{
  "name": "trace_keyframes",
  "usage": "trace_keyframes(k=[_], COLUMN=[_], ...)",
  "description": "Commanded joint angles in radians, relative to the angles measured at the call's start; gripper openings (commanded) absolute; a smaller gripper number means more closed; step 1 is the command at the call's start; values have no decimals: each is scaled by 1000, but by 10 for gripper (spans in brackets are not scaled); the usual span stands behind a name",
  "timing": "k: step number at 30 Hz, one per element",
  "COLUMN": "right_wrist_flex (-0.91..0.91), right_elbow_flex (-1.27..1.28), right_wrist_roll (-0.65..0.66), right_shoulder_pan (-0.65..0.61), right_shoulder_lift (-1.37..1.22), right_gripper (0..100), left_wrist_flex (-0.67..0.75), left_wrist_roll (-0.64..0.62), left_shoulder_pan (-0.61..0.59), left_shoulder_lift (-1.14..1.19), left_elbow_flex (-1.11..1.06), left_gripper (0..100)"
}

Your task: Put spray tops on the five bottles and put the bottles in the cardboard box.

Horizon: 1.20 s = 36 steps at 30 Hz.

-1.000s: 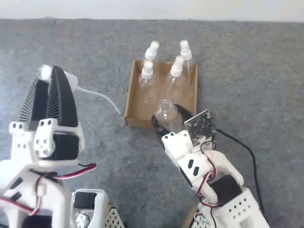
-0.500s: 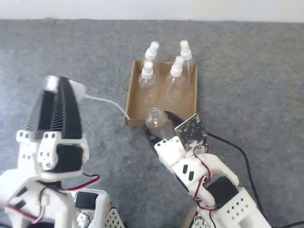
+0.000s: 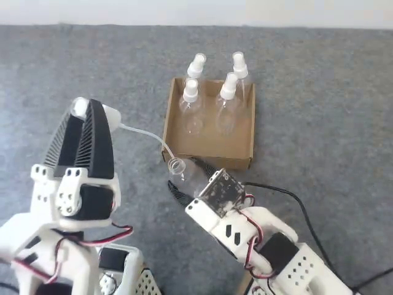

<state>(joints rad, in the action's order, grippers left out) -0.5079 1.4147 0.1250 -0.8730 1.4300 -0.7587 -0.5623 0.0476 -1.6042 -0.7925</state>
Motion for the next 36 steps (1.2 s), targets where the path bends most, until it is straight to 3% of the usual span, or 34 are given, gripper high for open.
trace_keyframes(k=[1,36], right_wrist_flex=[71,77], right_elbow_flex=[-5,-6], right_wrist_roll=[25,18], right_shoulder_pan=[-12,-10], right_shoulder_lift=[24,25], right_gripper=[48,48], left_wrist_flex=[25,20], left_wrist_roll=[-11,63], left_shoulder_pan=[3,11], left_shoulder_lift=[-3,-3], left_elbow_flex=[-24,-117], left_gripper=[10,11])
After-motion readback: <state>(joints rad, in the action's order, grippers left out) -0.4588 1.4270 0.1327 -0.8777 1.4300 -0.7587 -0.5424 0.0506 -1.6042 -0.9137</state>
